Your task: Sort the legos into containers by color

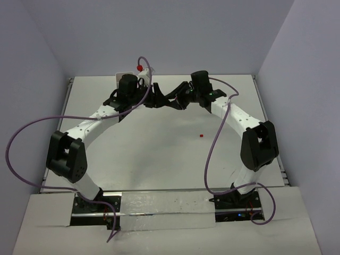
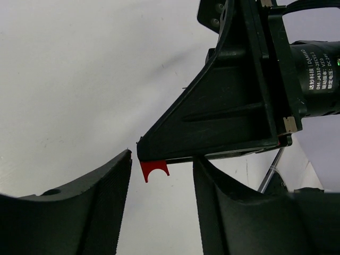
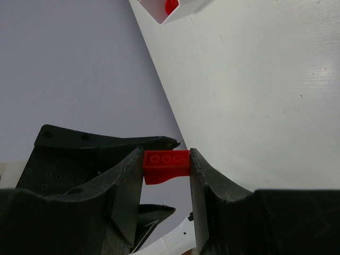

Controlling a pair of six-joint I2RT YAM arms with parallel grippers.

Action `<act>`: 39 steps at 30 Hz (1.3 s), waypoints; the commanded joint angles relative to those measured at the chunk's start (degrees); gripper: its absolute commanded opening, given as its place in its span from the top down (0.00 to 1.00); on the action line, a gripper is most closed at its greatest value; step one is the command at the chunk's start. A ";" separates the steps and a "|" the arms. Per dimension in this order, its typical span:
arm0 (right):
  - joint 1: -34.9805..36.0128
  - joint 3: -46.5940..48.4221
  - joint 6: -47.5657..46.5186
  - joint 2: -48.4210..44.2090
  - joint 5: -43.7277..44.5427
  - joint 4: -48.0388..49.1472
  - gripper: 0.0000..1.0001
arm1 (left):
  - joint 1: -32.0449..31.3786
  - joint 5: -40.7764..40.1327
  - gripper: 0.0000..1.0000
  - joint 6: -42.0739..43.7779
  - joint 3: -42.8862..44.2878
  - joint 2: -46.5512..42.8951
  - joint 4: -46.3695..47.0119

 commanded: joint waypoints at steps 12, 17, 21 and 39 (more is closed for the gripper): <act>1.01 -2.21 1.35 -0.48 -4.06 3.02 0.58 | 0.37 -8.55 0.98 2.09 3.55 0.36 -1.70; -0.30 -2.74 -2.08 -1.35 -3.89 2.52 0.01 | 2.30 -8.62 1.00 5.62 3.29 -1.92 -4.68; -3.28 -2.94 -9.43 -2.64 -5.02 1.43 0.00 | 5.81 -9.81 1.00 11.47 2.08 -5.34 -9.10; -5.85 10.24 -60.58 -1.82 11.35 -28.46 0.00 | 19.35 -25.01 1.00 21.02 5.14 2.39 -12.97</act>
